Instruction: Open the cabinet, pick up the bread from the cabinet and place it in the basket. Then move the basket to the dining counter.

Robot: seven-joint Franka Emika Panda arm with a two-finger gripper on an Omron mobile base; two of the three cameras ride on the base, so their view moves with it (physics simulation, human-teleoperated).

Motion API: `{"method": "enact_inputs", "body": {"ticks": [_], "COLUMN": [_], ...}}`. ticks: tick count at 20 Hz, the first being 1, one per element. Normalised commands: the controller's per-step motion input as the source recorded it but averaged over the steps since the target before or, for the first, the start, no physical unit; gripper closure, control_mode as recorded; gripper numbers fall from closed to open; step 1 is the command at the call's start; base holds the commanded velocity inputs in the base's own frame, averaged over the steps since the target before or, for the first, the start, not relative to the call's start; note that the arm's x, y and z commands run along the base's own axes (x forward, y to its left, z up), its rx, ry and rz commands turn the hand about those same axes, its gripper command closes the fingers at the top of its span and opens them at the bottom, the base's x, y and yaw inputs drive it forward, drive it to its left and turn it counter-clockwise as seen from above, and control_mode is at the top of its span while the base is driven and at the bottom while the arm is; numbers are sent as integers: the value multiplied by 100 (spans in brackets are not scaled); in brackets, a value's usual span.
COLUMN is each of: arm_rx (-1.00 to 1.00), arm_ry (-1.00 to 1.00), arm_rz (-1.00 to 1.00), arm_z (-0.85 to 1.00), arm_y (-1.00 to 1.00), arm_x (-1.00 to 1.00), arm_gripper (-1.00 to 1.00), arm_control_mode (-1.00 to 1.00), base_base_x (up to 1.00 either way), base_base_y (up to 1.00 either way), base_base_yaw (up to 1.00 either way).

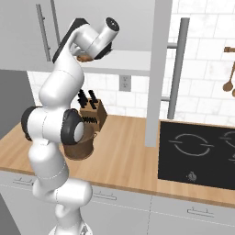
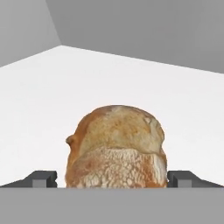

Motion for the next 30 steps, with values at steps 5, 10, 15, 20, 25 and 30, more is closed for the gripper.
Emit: {"method": "enact_inputs", "body": {"ticks": [5,10,15,20,25,30], "arm_rx": [0,0,0,0,0,2], "arm_ry": [0,-2,-1,0,-4,-12], "arm_rz": [0,0,0,0,-2,-10], "arm_z": [-9,-10,-6,0,-1,-3], "arm_y": [7,8,15,17,-4,-25], "arm_x": [0,0,10,12,0,-1], "arm_gripper": [-100,-100,-100,100,100,100], "arm_control_mode": [-100,-100,-100,-100,-100,-100], "base_base_x": [0,0,0,0,0,0], "base_base_y": [0,0,0,0,0,0], "base_base_yaw": [0,0,0,0,0,0]}}
